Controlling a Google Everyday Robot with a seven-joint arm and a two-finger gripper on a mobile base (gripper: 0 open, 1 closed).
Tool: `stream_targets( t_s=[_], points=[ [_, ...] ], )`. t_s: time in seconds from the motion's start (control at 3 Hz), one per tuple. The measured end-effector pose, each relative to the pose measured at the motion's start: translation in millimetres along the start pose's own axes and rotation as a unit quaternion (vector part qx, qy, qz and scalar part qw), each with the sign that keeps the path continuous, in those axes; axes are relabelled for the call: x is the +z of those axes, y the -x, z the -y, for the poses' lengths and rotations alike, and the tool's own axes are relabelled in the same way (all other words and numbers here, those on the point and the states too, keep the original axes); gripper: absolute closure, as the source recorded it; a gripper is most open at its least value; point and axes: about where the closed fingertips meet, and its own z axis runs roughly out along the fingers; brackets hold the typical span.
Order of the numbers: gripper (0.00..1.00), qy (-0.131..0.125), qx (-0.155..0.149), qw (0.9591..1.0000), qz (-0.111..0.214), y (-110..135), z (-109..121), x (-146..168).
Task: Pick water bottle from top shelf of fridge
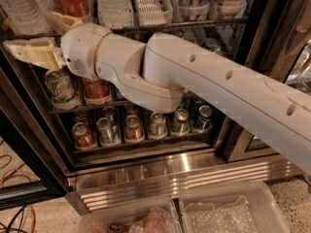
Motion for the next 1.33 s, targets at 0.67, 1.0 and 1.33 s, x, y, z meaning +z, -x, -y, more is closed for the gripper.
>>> stream_targets(
  t_s=[0.67,1.0,1.33],
  points=[
    [0.26,-0.042,0.004,0.999,-0.012,6,13,2],
    [0.23,-0.051,0.012,0.9986,-0.011,5,11,12],
    [0.25,-0.05,0.016,0.9986,-0.003,6,9,29]
  ],
)
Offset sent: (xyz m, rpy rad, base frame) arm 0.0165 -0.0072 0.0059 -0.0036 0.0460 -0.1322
